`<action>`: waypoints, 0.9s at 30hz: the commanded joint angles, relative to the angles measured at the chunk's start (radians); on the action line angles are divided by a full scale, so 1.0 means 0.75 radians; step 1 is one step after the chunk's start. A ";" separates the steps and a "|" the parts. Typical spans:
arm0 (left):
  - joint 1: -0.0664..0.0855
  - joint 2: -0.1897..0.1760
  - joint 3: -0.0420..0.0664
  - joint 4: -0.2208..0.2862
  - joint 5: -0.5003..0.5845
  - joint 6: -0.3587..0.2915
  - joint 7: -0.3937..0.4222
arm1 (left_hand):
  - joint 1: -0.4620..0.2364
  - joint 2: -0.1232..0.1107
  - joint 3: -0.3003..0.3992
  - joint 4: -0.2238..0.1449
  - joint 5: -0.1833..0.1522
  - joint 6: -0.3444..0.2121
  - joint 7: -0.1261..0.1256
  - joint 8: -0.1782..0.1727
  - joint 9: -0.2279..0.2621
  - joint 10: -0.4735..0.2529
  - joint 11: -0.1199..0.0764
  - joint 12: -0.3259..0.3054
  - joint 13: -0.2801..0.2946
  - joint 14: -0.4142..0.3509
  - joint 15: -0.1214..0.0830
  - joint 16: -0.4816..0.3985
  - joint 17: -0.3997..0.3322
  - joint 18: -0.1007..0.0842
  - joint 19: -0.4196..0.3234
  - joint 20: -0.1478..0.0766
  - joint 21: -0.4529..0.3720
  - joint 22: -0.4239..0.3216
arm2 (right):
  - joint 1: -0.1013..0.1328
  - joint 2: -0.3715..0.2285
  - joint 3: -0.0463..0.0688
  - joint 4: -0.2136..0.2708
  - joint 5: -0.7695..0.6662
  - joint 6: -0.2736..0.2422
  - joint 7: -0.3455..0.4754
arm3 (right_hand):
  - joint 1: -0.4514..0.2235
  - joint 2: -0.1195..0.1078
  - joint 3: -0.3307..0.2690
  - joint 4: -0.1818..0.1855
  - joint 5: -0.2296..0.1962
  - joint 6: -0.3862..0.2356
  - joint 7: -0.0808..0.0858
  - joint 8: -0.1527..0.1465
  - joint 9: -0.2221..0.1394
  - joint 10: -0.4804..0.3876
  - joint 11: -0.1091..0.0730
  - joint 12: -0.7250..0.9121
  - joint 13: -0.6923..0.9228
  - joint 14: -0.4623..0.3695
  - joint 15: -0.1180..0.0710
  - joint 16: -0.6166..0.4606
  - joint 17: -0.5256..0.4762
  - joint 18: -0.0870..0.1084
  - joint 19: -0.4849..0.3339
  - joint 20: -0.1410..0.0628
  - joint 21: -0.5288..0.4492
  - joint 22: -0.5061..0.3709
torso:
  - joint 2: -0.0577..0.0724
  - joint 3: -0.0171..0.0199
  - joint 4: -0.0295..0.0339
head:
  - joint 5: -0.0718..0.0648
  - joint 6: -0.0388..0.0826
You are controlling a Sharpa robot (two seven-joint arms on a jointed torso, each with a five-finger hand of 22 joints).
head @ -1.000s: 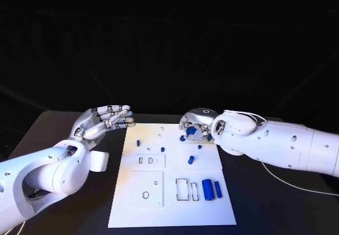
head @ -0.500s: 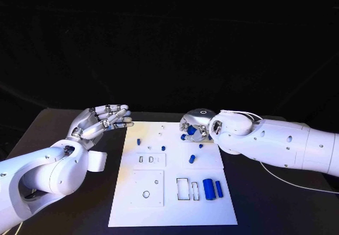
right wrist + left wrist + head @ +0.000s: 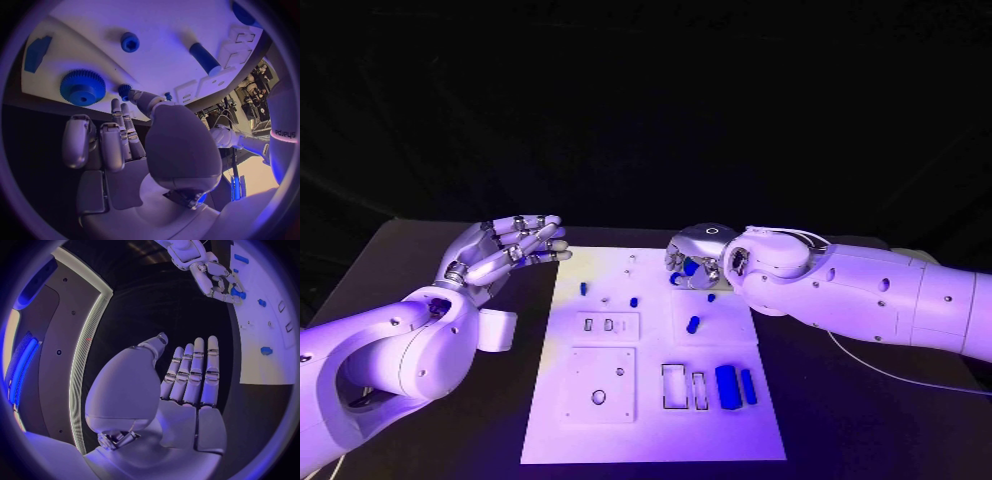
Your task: Assemble the parts on the task board
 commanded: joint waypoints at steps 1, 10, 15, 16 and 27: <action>0.002 0.003 0.001 0.000 -0.006 0.026 0.002 | -0.003 -0.006 0.008 -0.003 0.003 -0.005 0.031 -0.003 -0.002 -0.004 0.008 -0.008 -0.001 0.001 0.005 -0.007 0.002 0.018 0.011 0.000 0.001 -0.001 | -0.002 0.002 0.000 -0.002 -0.020 0.026 -0.005 | 0.013 0.005 0.013 0.001 0.001 0.015 -0.002 0.008 0.003 0.013 -0.003 0.003 0.000 0.081 0.004 0.011 0.010 -0.027 0.012 -0.002 0.007 0.008 | 0.004 -0.0009 0.0028 | -0.003 -0.002; 0.002 0.001 0.001 -0.001 -0.006 0.027 -0.002 | -0.003 -0.006 0.008 -0.003 0.003 -0.005 0.031 -0.003 -0.002 -0.004 0.008 -0.008 -0.001 0.001 0.005 -0.007 0.002 0.018 0.011 0.000 0.001 -0.001 | -0.005 0.004 0.000 -0.003 -0.018 0.037 -0.004 | 0.012 0.005 0.027 0.001 0.001 0.030 -0.008 0.015 0.011 0.029 -0.008 0.005 -0.001 0.082 0.001 0.021 0.020 -0.030 0.016 -0.004 0.017 0.024 | 0.007 -0.0013 0.0096 | -0.006 -0.006; 0.002 0.000 0.001 -0.001 -0.006 0.029 -0.005 | -0.004 -0.006 0.009 -0.003 0.003 -0.006 0.032 -0.004 -0.002 -0.005 0.008 -0.009 -0.001 0.000 0.005 -0.008 0.002 0.018 0.011 0.000 0.001 -0.002 | -0.006 0.006 0.000 -0.008 -0.016 0.039 -0.004 | 0.012 0.008 0.041 0.000 0.007 0.045 -0.013 0.023 0.020 0.048 -0.013 0.006 -0.002 0.082 -0.003 0.027 0.024 -0.031 0.020 -0.007 0.027 0.039 | 0.010 -0.0035 0.0117 | -0.010 -0.005; 0.002 0.000 0.001 -0.001 -0.006 0.029 -0.005 | -0.004 -0.006 0.009 -0.003 0.003 -0.006 0.032 -0.004 -0.002 -0.005 0.008 -0.009 -0.001 0.000 0.005 -0.008 0.002 0.018 0.011 0.000 0.001 -0.002 | -0.007 0.006 0.000 -0.009 -0.016 0.038 -0.004 | 0.013 0.009 0.042 -0.001 0.008 0.047 -0.014 0.024 0.022 0.050 -0.014 0.006 -0.002 0.082 -0.004 0.028 0.025 -0.032 0.020 -0.007 0.028 0.041 | 0.011 -0.0039 0.0124 | -0.010 -0.004; 0.002 -0.002 0.001 -0.001 -0.006 0.032 -0.011 | -0.004 -0.007 0.009 -0.004 0.003 -0.007 0.032 -0.005 -0.002 -0.005 0.009 -0.011 -0.001 0.001 0.005 -0.008 0.003 0.018 0.011 0.000 0.001 -0.002 | -0.009 0.005 -0.001 -0.011 -0.028 -0.001 -0.015 | 0.043 0.042 0.078 -0.028 0.011 0.086 -0.029 0.055 0.054 0.109 -0.031 0.011 0.000 0.083 -0.018 0.043 0.035 -0.038 0.031 -0.020 0.053 0.082 | 0.016 -0.0050 0.0181 | -0.016 -0.003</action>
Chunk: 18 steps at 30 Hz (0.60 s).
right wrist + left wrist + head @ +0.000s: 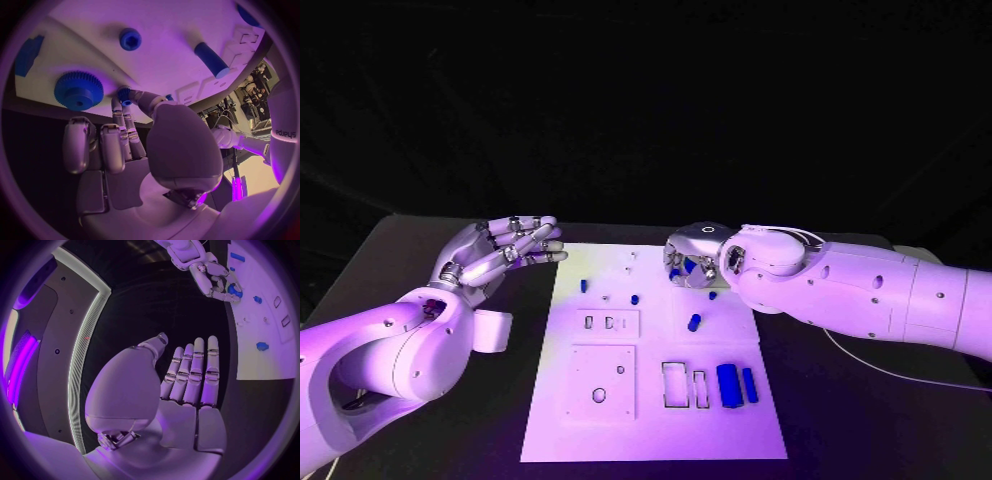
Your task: Assemble the parts on the task board
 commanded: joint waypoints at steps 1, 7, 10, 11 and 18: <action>0.002 0.001 0.001 0.002 -0.006 0.027 0.001 | -0.004 -0.007 0.006 -0.001 0.003 -0.007 0.032 -0.005 -0.001 0.000 0.003 -0.004 0.000 0.001 0.005 -0.008 0.002 0.018 0.011 0.000 0.001 -0.002 | -0.006 -0.001 -0.004 0.000 -0.030 -0.018 -0.015 | 0.024 0.022 0.016 -0.010 -0.003 0.016 -0.004 0.014 0.010 0.024 -0.002 0.007 0.005 0.079 -0.013 0.010 0.036 -0.018 0.010 -0.007 0.013 0.012 | 0.003 -0.0008 0.0028 | -0.002 0.001; 0.002 0.001 0.001 0.000 -0.006 0.028 0.000 | -0.003 -0.006 0.006 -0.002 0.003 -0.008 0.033 -0.005 -0.002 -0.001 0.004 -0.006 0.000 0.002 0.005 -0.008 0.003 0.019 0.012 0.000 0.001 -0.003 | -0.006 -0.014 -0.003 0.030 -0.041 -0.094 -0.009 | 0.043 0.042 0.042 -0.038 -0.039 0.033 -0.008 0.034 0.035 0.059 -0.012 0.008 0.009 0.081 -0.021 0.019 0.045 -0.024 0.023 -0.014 0.034 0.047 | 0.003 -0.0014 0.0058 | -0.004 0.006; 0.002 0.002 0.001 -0.003 -0.006 0.028 -0.001 | -0.003 -0.006 0.007 -0.003 0.003 -0.008 0.033 -0.006 -0.002 -0.002 0.004 -0.007 0.000 0.002 0.005 -0.008 0.003 0.019 0.012 0.000 0.001 -0.003 | -0.005 -0.022 0.000 0.055 -0.047 -0.135 -0.011 | 0.044 0.044 0.044 -0.044 -0.038 0.037 -0.009 0.038 0.041 0.067 -0.013 0.008 0.011 0.081 -0.022 0.021 0.047 -0.026 0.027 -0.015 0.040 0.057 | 0.003 -0.0028 0.0062 | -0.005 0.011; 0.002 0.002 0.001 -0.004 -0.006 0.028 -0.001 | -0.003 -0.006 0.007 -0.003 0.003 -0.008 0.033 -0.006 -0.002 -0.002 0.004 -0.007 0.000 0.002 0.005 -0.008 0.003 0.019 0.012 0.000 0.001 -0.003 | -0.004 -0.024 0.001 0.061 -0.050 -0.146 -0.014 | 0.045 0.044 0.045 -0.046 -0.037 0.039 -0.009 0.040 0.043 0.070 -0.013 0.008 0.011 0.082 -0.022 0.022 0.048 -0.027 0.029 -0.016 0.042 0.061 | 0.003 -0.0034 0.0068 | -0.006 0.013; 0.002 0.004 0.001 -0.008 -0.006 0.028 0.000 | -0.002 -0.006 0.008 -0.004 0.003 -0.009 0.033 -0.006 -0.002 -0.002 0.004 -0.008 0.000 0.003 0.005 -0.008 0.004 0.019 0.013 0.000 0.001 -0.003 | 0.004 -0.009 0.010 0.064 -0.071 -0.209 -0.041 | 0.045 0.045 0.047 -0.051 -0.033 0.042 -0.010 0.044 0.048 0.076 -0.015 0.008 0.012 0.082 -0.024 0.024 0.050 -0.028 0.033 -0.017 0.048 0.070 | 0.007 -0.0048 0.0123 | -0.007 0.021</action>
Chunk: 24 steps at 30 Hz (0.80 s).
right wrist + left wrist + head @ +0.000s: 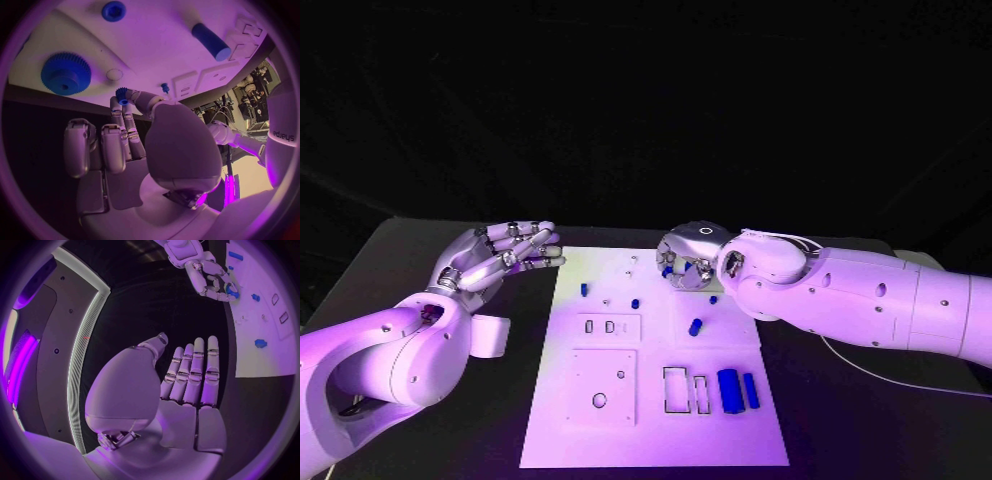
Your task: Assemble the parts on the task board
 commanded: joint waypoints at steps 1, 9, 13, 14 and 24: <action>0.002 0.003 0.001 0.001 -0.006 0.025 0.006 | -0.001 -0.006 0.009 -0.004 0.003 -0.009 0.032 -0.007 -0.002 -0.003 0.004 -0.009 0.000 0.003 0.005 -0.008 0.003 0.019 0.013 0.000 0.001 -0.002 | 0.003 0.015 0.002 -0.008 -0.044 -0.084 -0.032 | 0.017 0.017 0.004 -0.006 0.007 0.010 -0.002 0.006 0.003 0.050 -0.041 0.002 0.012 0.086 -0.010 0.005 0.051 -0.008 0.009 -0.003 0.008 0.005 | 0.003 -0.0013 0.0039 | -0.001 0.002; 0.002 0.006 0.001 0.002 -0.006 0.027 0.006 | -0.001 -0.006 0.009 -0.006 0.003 -0.010 0.032 -0.007 -0.002 -0.003 0.004 -0.010 0.000 0.004 0.005 -0.008 0.003 0.019 0.014 0.000 0.001 -0.002 | 0.007 0.077 0.006 -0.060 -0.066 -0.138 -0.050 | 0.016 0.017 0.004 -0.009 0.010 0.012 -0.002 0.008 0.006 0.053 -0.041 0.001 0.013 0.086 -0.011 0.005 0.051 -0.010 0.012 -0.004 0.012 0.011 | 0.006 -0.0033 0.0116 | 0.000 0.005; 0.002 0.007 0.001 0.004 -0.006 0.028 0.006 | -0.001 -0.006 0.009 -0.006 0.003 -0.010 0.032 -0.007 -0.002 -0.003 0.004 -0.010 0.000 0.004 0.005 -0.008 0.003 0.019 0.014 0.000 0.001 -0.002 | 0.008 0.112 0.006 -0.088 -0.069 -0.151 -0.054 | 0.015 0.017 0.004 -0.009 0.010 0.012 -0.002 0.008 0.006 0.053 -0.041 0.001 0.013 0.086 -0.011 0.006 0.052 -0.010 0.013 -0.004 0.013 0.012 | 0.007 -0.0031 0.0115 | 0.004 0.004; 0.002 0.007 0.001 0.004 -0.006 0.029 0.006 | -0.001 -0.006 0.009 -0.006 0.003 -0.010 0.032 -0.007 -0.002 -0.003 0.004 -0.010 0.000 0.004 0.005 -0.008 0.003 0.019 0.014 0.000 0.001 -0.002 | 0.008 0.122 0.007 -0.096 -0.070 -0.155 -0.054 | 0.015 0.017 0.004 -0.009 0.010 0.012 -0.002 0.008 0.006 0.053 -0.041 0.001 0.013 0.086 -0.011 0.006 0.052 -0.010 0.013 -0.004 0.013 0.012 | 0.008 -0.0031 0.0110 | 0.005 0.005; 0.002 0.010 0.001 0.008 -0.006 0.030 0.005 | 0.000 -0.006 0.010 -0.008 0.003 -0.011 0.032 -0.008 -0.003 -0.005 0.004 -0.013 0.000 0.004 0.005 -0.009 0.004 0.019 0.015 0.000 0.001 -0.002 | 0.009 0.182 0.007 -0.148 -0.072 -0.163 -0.057 | 0.014 0.016 0.004 -0.009 0.011 0.012 -0.002 0.009 0.007 0.054 -0.041 0.000 0.013 0.087 -0.011 0.008 0.055 -0.010 0.014 -0.004 0.015 0.015 | 0.012 -0.0043 0.0164 | 0.009 0.007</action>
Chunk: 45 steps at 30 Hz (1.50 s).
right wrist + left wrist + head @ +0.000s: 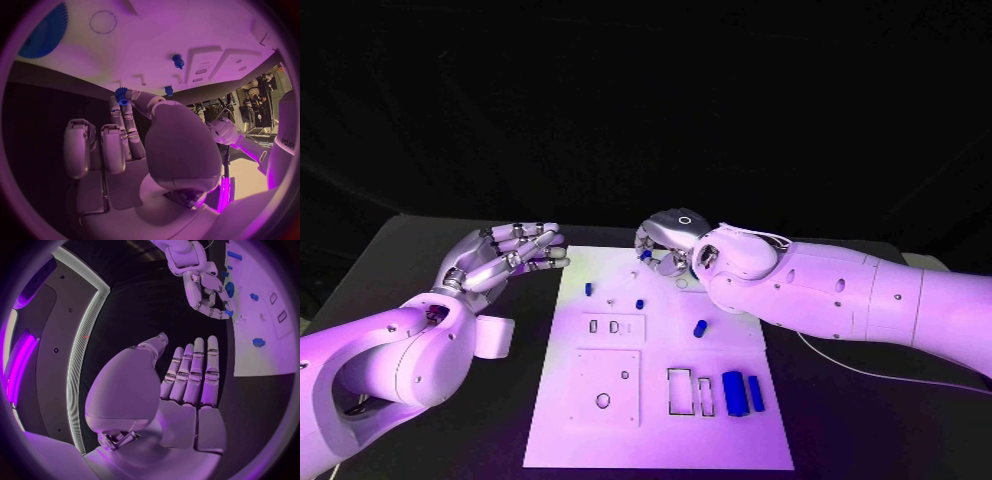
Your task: Assemble the parts on the task board
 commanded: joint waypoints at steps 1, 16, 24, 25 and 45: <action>0.002 0.001 0.001 0.007 -0.006 0.027 0.007 | 0.000 -0.006 0.007 -0.004 0.003 -0.011 0.032 -0.009 -0.002 -0.005 0.005 -0.007 0.000 0.004 0.005 -0.009 0.001 0.019 0.006 0.001 0.001 -0.002 | 0.001 0.012 0.000 -0.014 -0.027 -0.023 -0.017 | 0.014 0.016 0.000 -0.005 0.005 0.008 0.002 0.009 0.002 0.054 -0.041 0.004 0.013 0.087 -0.011 0.008 0.056 -0.010 0.009 0.001 0.009 0.016 | 0.005 -0.0004 0.0039 | 0.002 0.002; 0.005 -0.001 0.001 0.011 -0.006 0.026 0.005 | 0.000 -0.007 0.007 -0.005 0.003 -0.012 0.033 -0.009 -0.002 -0.007 0.005 -0.009 -0.001 0.004 0.005 -0.009 0.002 0.019 0.006 0.001 0.001 -0.002 | 0.001 0.032 0.000 -0.038 -0.027 -0.008 -0.025 | 0.008 0.017 0.000 -0.004 0.005 0.008 0.002 0.010 0.005 0.055 -0.041 0.002 0.013 0.087 -0.011 0.008 0.054 -0.010 0.009 0.001 0.009 0.016 | 0.009 -0.0012 0.0075 | 0.008 -0.001; 0.007 -0.001 0.001 0.013 -0.006 0.025 0.005 | 0.000 -0.007 0.007 -0.005 0.003 -0.012 0.033 -0.009 -0.002 -0.007 0.005 -0.009 -0.001 0.004 0.005 -0.009 0.002 0.019 0.006 0.001 0.001 -0.002 | -0.001 0.045 0.000 -0.055 -0.024 0.005 -0.020 | 0.008 0.017 0.000 -0.004 0.005 0.008 0.002 0.010 0.005 0.055 -0.041 0.002 0.013 0.087 -0.011 0.008 0.054 -0.010 0.009 0.001 0.009 0.016 | 0.010 -0.0021 0.0085 | 0.006 -0.003; 0.007 -0.001 0.001 0.013 -0.006 0.025 0.005 | 0.000 -0.007 0.007 -0.005 0.003 -0.012 0.033 -0.009 -0.002 -0.007 0.005 -0.009 -0.001 0.004 0.005 -0.009 0.002 0.019 0.006 0.001 0.001 -0.002 | -0.001 0.047 0.000 -0.056 -0.023 0.007 -0.019 | 0.007 0.017 -0.001 -0.004 0.004 0.008 0.002 0.010 0.006 0.055 -0.041 0.001 0.013 0.086 -0.011 0.007 0.053 -0.010 0.007 0.001 0.008 0.014 | 0.010 -0.0020 0.0092 | 0.006 -0.004; 0.010 0.000 0.001 0.012 -0.006 0.024 0.000 | -0.001 -0.008 0.008 -0.007 0.003 -0.015 0.034 -0.011 -0.003 -0.009 0.006 -0.013 0.000 0.004 0.006 -0.011 0.004 0.019 0.006 0.001 0.000 -0.003 | -0.002 0.080 -0.004 -0.097 -0.019 0.046 -0.016 | -0.006 0.013 -0.004 -0.002 0.003 0.000 0.002 0.008 0.011 0.051 -0.039 -0.006 0.011 0.085 -0.010 0.006 0.047 -0.007 -0.001 0.001 0.001 0.003 | 0.012 -0.0039 0.0115 | 0.012 -0.015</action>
